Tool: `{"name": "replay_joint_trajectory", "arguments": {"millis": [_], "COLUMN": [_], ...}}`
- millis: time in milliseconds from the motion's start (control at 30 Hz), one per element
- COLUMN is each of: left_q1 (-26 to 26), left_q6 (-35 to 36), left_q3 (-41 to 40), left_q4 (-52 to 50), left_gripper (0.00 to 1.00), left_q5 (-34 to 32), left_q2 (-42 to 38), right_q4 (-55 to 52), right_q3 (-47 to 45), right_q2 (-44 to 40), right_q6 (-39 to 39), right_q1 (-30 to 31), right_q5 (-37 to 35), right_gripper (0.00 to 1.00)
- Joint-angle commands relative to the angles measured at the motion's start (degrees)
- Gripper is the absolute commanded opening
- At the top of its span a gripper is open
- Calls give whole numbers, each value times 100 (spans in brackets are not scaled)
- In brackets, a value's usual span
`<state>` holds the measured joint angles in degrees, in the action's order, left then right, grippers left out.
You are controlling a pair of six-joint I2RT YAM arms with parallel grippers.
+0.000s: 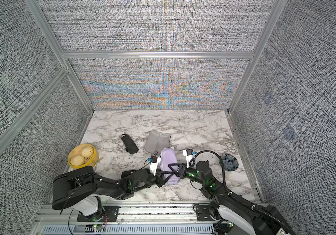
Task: Put umbrellas into zippered umbrella sleeves
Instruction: Pick up the umbrella sleeve at the center of the board.
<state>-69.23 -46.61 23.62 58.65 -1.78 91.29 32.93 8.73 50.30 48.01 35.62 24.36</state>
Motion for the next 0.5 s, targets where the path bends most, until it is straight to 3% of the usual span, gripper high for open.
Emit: {"name": "replay_joint_trajectory", "arguments": {"millis": [0, 67, 200, 333, 467], "left_q1": [-47, -47, -38, 0, 190], "left_q6": [471, 451, 363, 176, 67], "left_q3": [99, 93, 4, -41, -229], "left_q4": [785, 722, 299, -1062, -1942], "left_gripper": [24, 18, 17, 15, 14], "left_q5": [379, 323, 172, 17, 343], "left_q2": [-5, -1, -265, -943, -1655], "right_q4": [-522, -746, -1446, -1544, -1954], "right_q3": [-4, 28, 45, -76, 28], "right_q2": [-37, -71, -258, -682, -957], "right_q6": [-184, -279, -609, -1052, -1701], "right_q1": [51, -24, -276, -389, -398], "right_q5": [168, 142, -73, -239, -515], "right_gripper": [55, 59, 74, 79, 82]}}
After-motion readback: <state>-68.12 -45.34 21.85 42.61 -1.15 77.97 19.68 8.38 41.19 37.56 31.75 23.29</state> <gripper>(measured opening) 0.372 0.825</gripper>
